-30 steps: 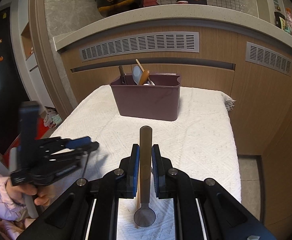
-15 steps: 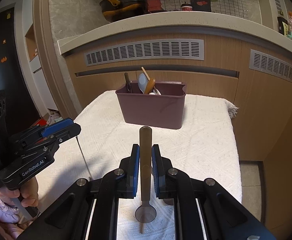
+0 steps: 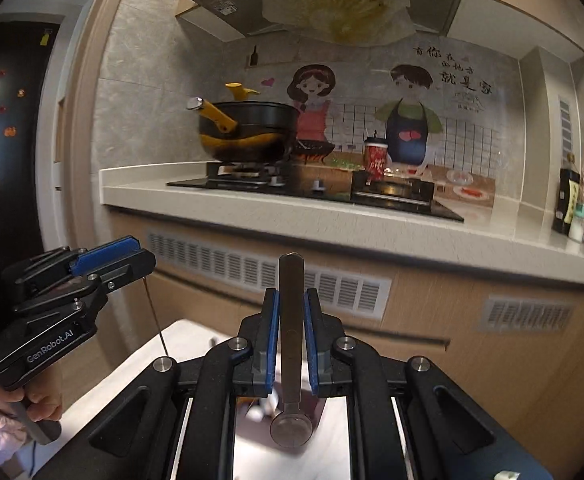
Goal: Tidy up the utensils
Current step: 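Lower the shovel and spoon into the caddy and open both tools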
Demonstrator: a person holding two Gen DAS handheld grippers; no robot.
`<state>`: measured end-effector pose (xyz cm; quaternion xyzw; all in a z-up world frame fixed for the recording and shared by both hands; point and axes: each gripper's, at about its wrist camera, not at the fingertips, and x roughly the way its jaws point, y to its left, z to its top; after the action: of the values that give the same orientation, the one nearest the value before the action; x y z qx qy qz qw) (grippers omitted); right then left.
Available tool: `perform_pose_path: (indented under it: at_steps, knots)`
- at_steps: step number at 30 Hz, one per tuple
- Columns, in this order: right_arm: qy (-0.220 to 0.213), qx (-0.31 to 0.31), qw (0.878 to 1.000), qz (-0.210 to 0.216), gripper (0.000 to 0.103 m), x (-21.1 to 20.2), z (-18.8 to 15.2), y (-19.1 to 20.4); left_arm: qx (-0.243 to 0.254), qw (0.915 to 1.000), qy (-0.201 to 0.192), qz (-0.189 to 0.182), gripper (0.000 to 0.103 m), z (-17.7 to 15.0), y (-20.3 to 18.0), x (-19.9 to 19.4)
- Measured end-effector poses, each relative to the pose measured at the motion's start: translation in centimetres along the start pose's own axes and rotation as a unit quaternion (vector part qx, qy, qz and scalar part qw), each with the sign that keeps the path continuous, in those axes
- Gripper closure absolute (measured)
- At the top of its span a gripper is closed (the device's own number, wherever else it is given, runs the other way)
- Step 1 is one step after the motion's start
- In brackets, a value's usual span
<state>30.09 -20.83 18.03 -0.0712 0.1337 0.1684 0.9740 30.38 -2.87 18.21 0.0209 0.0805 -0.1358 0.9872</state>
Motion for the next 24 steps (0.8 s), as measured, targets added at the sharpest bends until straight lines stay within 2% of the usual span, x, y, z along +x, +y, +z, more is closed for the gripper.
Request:
perform_pose_path:
  at_steps: [4, 10, 13, 14, 16, 18, 22, 24]
  knots:
    - [0.021, -0.011, 1.000, -0.016, 0.092, 4.8, -1.5, 0.0, -0.013, 0.9996, 0.024, 0.005, 0.079, -1.7, 1.4, 4.1]
    - [0.072, 0.001, 0.997, -0.013, 0.092, 10.4, -5.8, -0.5, -0.042, 0.9953, 0.088, -0.002, 0.078, -6.1, 3.1, 8.9]
    - [0.108, 0.017, 0.994, 0.015, 0.091, 12.7, -8.2, -0.9, -0.057, 0.9897, 0.131, -0.009, 0.073, -8.4, 3.6, 10.8]
    - [0.124, 0.025, 0.992, 0.023, 0.090, 13.3, -9.0, -1.0, -0.064, 0.9879, 0.141, -0.010, 0.067, -9.3, 3.8, 11.0]
    - [0.144, 0.036, 0.988, 0.032, 0.074, 13.9, -10.3, -1.2, -0.076, 0.9848, 0.156, -0.007, 0.064, -10.5, 4.2, 11.5]
    - [0.144, 0.046, 0.988, 0.026, 0.049, 13.6, -11.3, -1.4, -0.085, 0.9827, 0.165, -0.002, 0.064, -11.5, 4.4, 11.3]
    - [0.142, 0.052, 0.989, 0.007, 0.039, 12.1, -13.2, -1.7, -0.093, 0.9789, 0.181, 0.016, 0.061, -12.9, 4.2, 9.8]
    - [0.144, 0.051, 0.988, -0.009, 0.027, 11.2, -14.1, -1.7, -0.091, 0.9765, 0.192, 0.033, 0.053, -13.6, 3.8, 8.6]
